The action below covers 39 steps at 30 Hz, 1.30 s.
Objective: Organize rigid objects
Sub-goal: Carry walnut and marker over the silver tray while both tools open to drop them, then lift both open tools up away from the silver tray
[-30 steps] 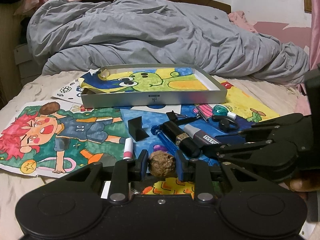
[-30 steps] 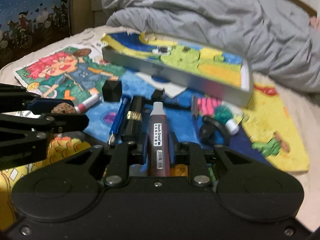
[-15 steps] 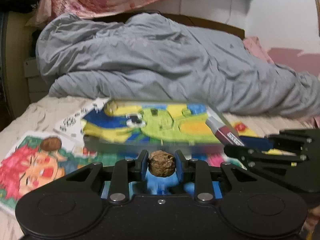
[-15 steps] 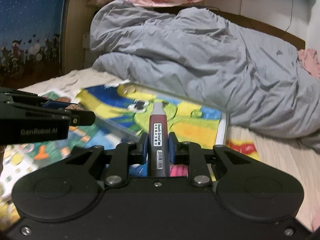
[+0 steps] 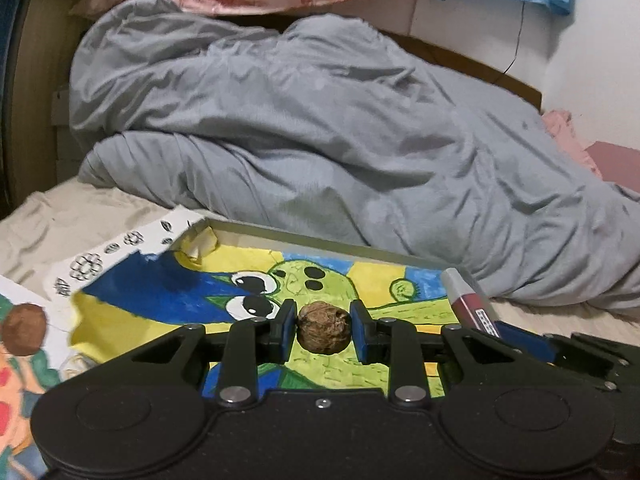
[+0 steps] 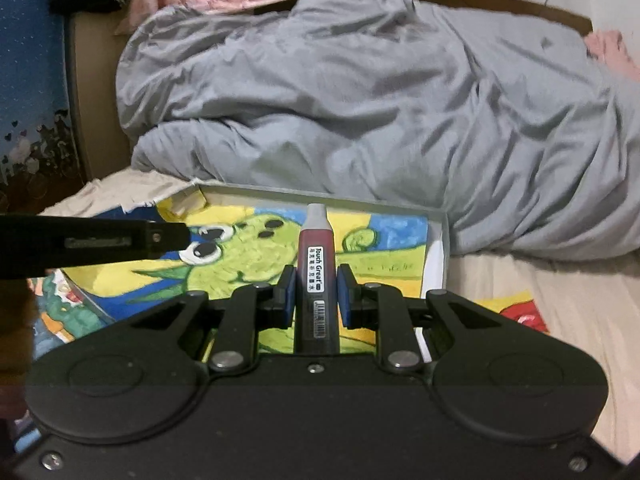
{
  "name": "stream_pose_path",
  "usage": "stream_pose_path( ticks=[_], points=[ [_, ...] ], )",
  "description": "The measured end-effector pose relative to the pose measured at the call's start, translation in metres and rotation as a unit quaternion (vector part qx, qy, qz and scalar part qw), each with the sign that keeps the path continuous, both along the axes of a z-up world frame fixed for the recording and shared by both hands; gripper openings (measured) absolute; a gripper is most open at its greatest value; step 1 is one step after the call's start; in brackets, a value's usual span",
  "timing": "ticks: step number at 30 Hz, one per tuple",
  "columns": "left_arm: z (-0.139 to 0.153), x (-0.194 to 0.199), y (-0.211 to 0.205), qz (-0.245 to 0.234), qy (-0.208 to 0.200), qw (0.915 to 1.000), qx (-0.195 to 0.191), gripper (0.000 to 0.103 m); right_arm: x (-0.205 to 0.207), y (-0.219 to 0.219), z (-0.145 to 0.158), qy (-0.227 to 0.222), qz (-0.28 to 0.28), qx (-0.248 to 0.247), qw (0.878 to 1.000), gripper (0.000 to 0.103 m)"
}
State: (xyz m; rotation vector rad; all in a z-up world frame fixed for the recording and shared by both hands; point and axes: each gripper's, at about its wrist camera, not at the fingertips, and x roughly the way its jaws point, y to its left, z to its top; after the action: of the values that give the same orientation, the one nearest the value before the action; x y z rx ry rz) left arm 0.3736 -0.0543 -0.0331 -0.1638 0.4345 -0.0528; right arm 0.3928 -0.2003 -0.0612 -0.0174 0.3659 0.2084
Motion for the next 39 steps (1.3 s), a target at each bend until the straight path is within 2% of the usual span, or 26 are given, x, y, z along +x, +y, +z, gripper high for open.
stream_pose_path(
  ticks=[6, 10, 15, 18, 21, 23, 24, 28, 31, 32, 33, 36, 39],
  points=[
    [-0.027, 0.033, -0.003, 0.013, 0.041, 0.9991, 0.003, 0.03, 0.02, -0.004, -0.021, 0.038, -0.004, -0.003, 0.999, 0.014],
    [-0.037, 0.035, -0.005, 0.01, 0.06, 0.9981, 0.004, 0.03, 0.027, -0.006, -0.031, 0.067, -0.006, -0.002, 0.998, 0.014],
    [-0.044, 0.036, -0.01, -0.001, 0.085, 0.9961, 0.024, 0.031, 0.03, -0.002, -0.033, 0.078, -0.003, -0.005, 0.997, 0.015],
    [-0.046, 0.036, -0.01, 0.003, 0.095, 0.9951, 0.026, 0.031, 0.028, -0.002, -0.03, 0.079, -0.003, -0.008, 0.997, 0.026],
    [-0.045, 0.034, -0.009, 0.008, 0.104, 0.9942, 0.022, 0.031, 0.02, -0.003, -0.023, 0.076, -0.004, -0.006, 0.997, 0.041],
    [-0.042, 0.031, -0.008, 0.009, 0.104, 0.9942, 0.024, 0.035, 0.013, -0.003, -0.016, 0.069, -0.005, -0.007, 0.998, 0.05],
    [-0.04, 0.03, -0.009, 0.01, 0.103, 0.9943, 0.025, 0.039, 0.01, -0.004, -0.013, 0.066, -0.006, -0.008, 0.998, 0.053],
    [-0.027, 0.019, -0.008, 0.02, 0.087, 0.9958, 0.021, 0.055, -0.005, -0.01, 0.001, 0.052, -0.014, -0.007, 0.999, 0.082],
    [-0.013, 0.004, -0.005, 0.035, 0.062, 0.9974, 0.009, 0.068, -0.017, -0.015, 0.013, 0.037, -0.016, -0.002, 0.999, 0.092],
    [-0.007, -0.002, -0.003, 0.04, 0.051, 0.9979, 0.005, 0.071, -0.022, -0.016, 0.018, 0.032, -0.017, 0.001, 0.999, 0.099],
    [0.0, -0.009, -0.001, 0.045, 0.04, 0.9982, 0.003, 0.075, -0.027, -0.017, 0.023, 0.026, -0.017, 0.005, 1.0, 0.102],
    [0.019, -0.03, 0.006, 0.049, 0.007, 0.9988, 0.004, 0.085, -0.043, -0.017, 0.037, 0.01, -0.014, 0.017, 1.0, 0.102],
    [0.037, -0.054, 0.016, 0.047, -0.022, 0.9986, 0.005, 0.089, -0.064, -0.015, 0.049, -0.007, -0.006, 0.026, 1.0, 0.102]
  ],
)
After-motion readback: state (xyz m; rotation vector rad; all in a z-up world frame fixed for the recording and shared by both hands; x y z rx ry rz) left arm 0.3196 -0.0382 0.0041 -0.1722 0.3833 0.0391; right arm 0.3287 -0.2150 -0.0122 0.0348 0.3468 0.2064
